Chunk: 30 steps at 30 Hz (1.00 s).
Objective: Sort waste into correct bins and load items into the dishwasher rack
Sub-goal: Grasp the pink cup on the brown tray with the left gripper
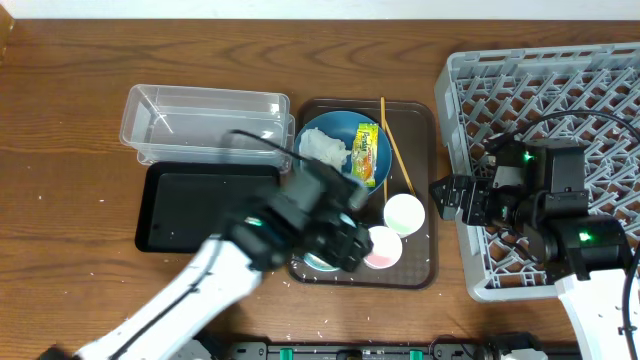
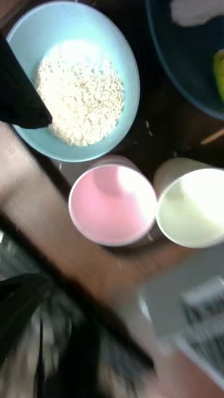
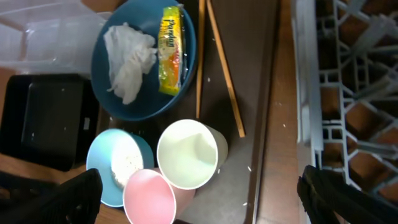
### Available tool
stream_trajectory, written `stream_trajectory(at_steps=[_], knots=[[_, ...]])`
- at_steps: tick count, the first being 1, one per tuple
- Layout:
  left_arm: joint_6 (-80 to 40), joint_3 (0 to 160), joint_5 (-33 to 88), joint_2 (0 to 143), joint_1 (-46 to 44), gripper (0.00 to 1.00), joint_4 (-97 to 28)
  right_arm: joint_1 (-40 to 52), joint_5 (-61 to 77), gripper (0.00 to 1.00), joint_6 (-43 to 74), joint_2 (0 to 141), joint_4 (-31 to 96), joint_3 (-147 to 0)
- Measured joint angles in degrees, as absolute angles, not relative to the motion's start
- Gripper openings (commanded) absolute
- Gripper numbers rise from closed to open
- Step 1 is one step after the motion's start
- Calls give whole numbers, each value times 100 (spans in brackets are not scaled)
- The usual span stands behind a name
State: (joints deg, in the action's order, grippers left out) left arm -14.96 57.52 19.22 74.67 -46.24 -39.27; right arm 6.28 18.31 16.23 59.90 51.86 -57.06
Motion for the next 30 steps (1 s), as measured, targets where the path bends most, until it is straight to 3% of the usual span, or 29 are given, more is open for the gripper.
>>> stream_trajectory(at_steps=[3, 11, 15, 24, 28, 30], knots=[[-1498, 5752, 1107, 7999, -5240, 65, -3780, 628, 1791, 99, 1726, 5990, 5260, -5708], [-1627, 5752, 340, 8936, -5540, 33, -3197, 628, 1737, 95, 1793, 5990, 5419, -5708], [-1662, 5752, 235, 8936, -5540, 6, -2941, 628, 1712, 92, 1809, 5990, 5496, -5708], [-1804, 5752, 467, 8626, -5378, 6, -3326, 628, 1708, 92, 1828, 5990, 5586, -5708], [-1824, 5763, 998, 7837, -4783, 6, -3610, 628, 1706, 90, 1826, 5990, 5590, -5708], [-1822, 5789, 1463, 7400, -4230, 6, -3642, 628, 1715, 83, 1817, 5990, 5564, -5708]])
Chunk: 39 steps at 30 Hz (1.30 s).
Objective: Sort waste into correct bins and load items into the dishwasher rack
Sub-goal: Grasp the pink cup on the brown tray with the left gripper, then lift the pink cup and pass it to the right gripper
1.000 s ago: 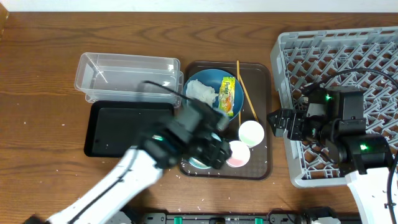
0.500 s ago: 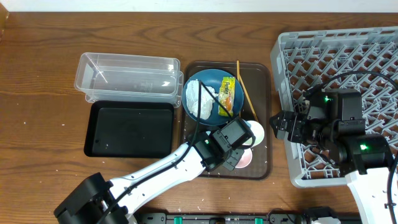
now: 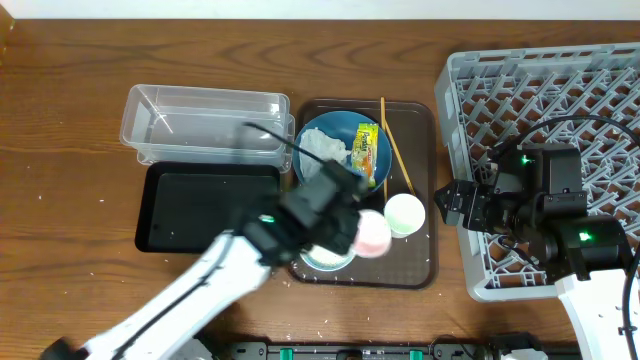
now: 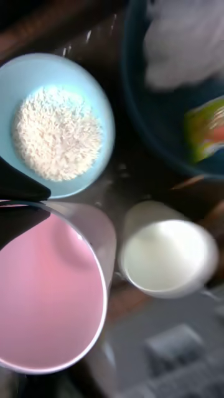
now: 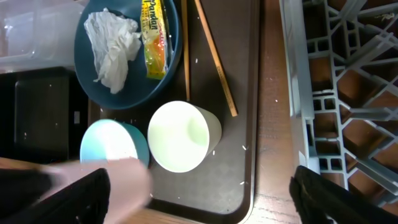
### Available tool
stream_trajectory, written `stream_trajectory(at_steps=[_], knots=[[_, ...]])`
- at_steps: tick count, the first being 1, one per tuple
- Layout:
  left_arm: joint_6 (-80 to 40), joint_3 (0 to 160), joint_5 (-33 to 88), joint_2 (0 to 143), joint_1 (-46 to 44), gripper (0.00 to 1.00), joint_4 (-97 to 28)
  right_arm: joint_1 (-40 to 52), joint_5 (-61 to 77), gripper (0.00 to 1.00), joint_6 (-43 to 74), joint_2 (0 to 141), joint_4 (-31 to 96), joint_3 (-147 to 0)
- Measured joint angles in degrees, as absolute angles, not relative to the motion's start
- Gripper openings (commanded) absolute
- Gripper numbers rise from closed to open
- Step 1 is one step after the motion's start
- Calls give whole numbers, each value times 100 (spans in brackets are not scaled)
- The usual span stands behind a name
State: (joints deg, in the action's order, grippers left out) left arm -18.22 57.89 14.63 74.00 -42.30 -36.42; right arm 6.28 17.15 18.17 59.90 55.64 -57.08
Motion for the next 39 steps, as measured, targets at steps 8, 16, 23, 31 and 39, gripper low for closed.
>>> stream_trajectory(at_steps=[8, 16, 23, 31, 39], knots=[[-1841, 5824, 4939, 6849, -1706, 6, -2974, 633, 3815, 81, 644, 5990, 4556, -5717], [-1935, 5824, 7524, 6912, -1081, 7, -2803, 1433, 5734, 85, 119, 5988, 3127, -5730], [-1973, 5824, 8265, 6930, -1072, 6, -2722, 2368, 6023, 73, -3, 5988, 2591, -5734], [-2084, 5824, 8477, 6930, -1072, 6, -2635, 2543, 5922, 86, -49, 5990, 2657, -5734], [-2104, 5824, 8497, 6932, -1066, 6, -2630, 2252, 6093, 60, -73, 5892, 2762, -5734]])
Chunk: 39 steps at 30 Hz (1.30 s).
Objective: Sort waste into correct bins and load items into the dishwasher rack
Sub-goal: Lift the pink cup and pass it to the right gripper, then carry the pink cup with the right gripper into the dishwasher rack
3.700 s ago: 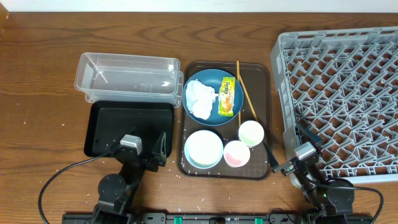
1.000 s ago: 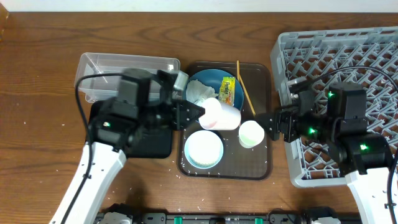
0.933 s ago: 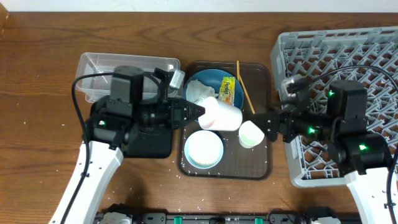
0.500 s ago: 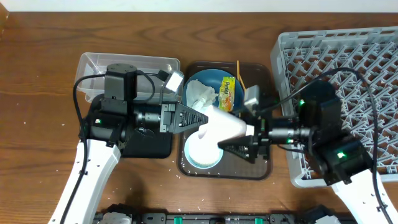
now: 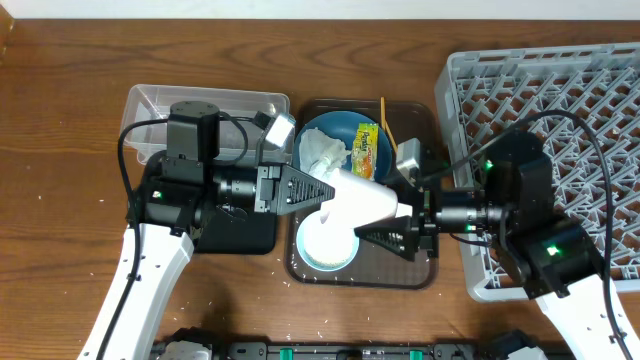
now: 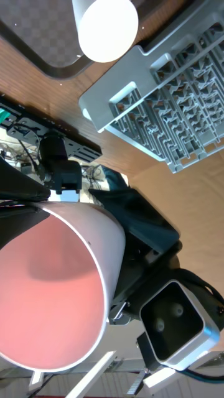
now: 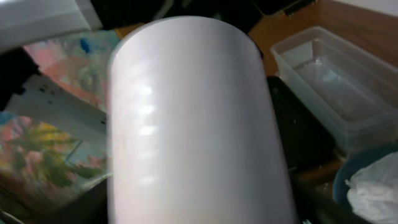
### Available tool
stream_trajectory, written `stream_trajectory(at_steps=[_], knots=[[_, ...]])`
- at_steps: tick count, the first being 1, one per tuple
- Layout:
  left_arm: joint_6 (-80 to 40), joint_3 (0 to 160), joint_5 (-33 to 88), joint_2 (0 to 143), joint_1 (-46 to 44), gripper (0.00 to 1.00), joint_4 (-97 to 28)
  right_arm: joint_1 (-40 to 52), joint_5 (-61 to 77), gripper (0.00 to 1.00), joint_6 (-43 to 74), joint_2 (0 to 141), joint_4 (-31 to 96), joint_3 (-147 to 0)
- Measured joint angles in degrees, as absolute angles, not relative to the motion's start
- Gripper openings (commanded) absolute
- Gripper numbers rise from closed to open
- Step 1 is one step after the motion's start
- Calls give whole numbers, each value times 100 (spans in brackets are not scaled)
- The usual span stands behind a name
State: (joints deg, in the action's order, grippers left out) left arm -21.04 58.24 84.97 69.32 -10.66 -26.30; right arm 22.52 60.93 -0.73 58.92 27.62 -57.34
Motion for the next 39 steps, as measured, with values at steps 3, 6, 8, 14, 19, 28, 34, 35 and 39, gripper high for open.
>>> stream_trajectory(at_steps=[3, 6, 8, 14, 19, 28, 34, 35, 39], knots=[[-2104, 5824, 8549, 6932, -1074, 6, -2626, 2222, 6139, 57, -51, 5841, 2766, -5734], [-2093, 5824, 8562, 6932, -1076, 30, -2622, 2220, 6178, 54, -51, 5839, 2764, -5734], [-2104, 5824, 8558, 6932, -1076, 53, -2615, 2220, 6211, 54, -51, 5830, 2764, -5734], [-2115, 5824, 8545, 6932, -1076, 84, -2613, 2003, 6134, 51, -49, 5699, 2998, -5736], [-2115, 5824, 8532, 6932, -1076, 87, -2611, 1131, 5013, 48, 338, 5284, 4036, -5769], [-2097, 5824, 8468, 6932, -1076, 89, -2613, -707, 958, 39, 2078, 5009, 6982, -6447], [-2097, 5824, 8449, 6932, -1076, 89, -2611, -1721, -126, 42, 2445, 5575, 7225, -6477], [-2097, 5824, 8449, 6932, -1076, 89, -2613, -1802, -207, 43, 2456, 5760, 7284, -6479], [-2097, 5824, 8447, 6932, -1076, 89, -2613, -1870, -342, 45, 2416, 6495, 7489, -6479]])
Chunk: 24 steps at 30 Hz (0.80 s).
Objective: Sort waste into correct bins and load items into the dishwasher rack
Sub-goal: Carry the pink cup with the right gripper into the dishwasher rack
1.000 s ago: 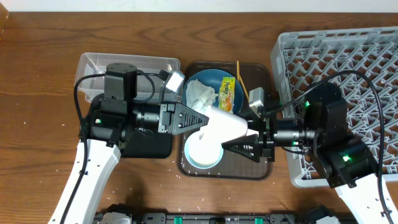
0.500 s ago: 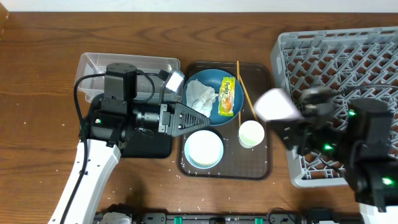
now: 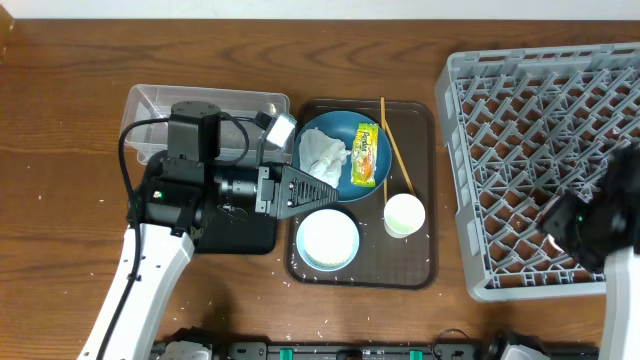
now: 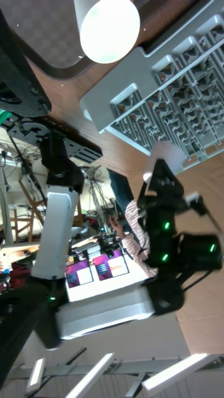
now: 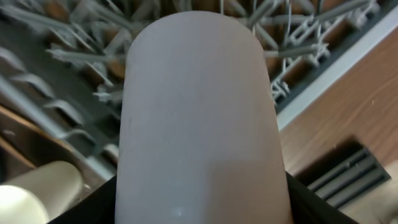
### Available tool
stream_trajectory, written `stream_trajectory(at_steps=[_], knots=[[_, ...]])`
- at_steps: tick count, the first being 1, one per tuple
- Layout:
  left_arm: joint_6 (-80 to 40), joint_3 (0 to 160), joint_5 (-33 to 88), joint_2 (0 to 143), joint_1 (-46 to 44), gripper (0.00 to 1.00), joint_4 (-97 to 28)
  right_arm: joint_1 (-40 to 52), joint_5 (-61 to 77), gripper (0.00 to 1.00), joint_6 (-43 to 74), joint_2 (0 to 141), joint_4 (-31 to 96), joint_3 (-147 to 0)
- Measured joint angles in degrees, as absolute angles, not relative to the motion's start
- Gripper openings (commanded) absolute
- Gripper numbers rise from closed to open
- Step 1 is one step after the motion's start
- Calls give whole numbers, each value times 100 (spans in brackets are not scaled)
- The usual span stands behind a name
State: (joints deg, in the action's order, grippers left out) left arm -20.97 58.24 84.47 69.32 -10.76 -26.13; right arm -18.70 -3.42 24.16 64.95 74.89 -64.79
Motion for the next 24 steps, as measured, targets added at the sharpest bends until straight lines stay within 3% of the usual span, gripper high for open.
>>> stream_trajectory(at_steps=[7, 8, 9, 10, 11, 13, 22, 24], knots=[[-2097, 5824, 8425, 6932, -1076, 89, -2611, -1887, -102, 45, 2163, 7577, 7229, -6477], [-2097, 5824, 8401, 6932, -1076, 89, -2613, -1890, 25, 49, 2110, 7673, 7177, -6477], [-2097, 5824, 8377, 6932, -1076, 89, -2613, -1890, 110, 61, 2069, 7741, 7159, -6477], [-2097, 5824, 8357, 6932, -1076, 89, -2613, -1890, 176, 78, 2038, 7782, 7159, -6477], [-2097, 5824, 8348, 6932, -1076, 89, -2613, -1890, 222, 87, 2027, 7817, 7155, -6477], [-2097, 5824, 8335, 6932, -1076, 89, -2613, -1890, 287, 97, 1994, 7835, 7124, -6477], [-2097, 5824, 7813, 6932, -1210, 89, -2613, -1890, 574, 95, 1883, 7787, 7181, -6479], [-2099, 5824, 7432, 6932, -1398, 89, -2613, -1890, 650, 88, 1876, 7695, 7188, -6479]])
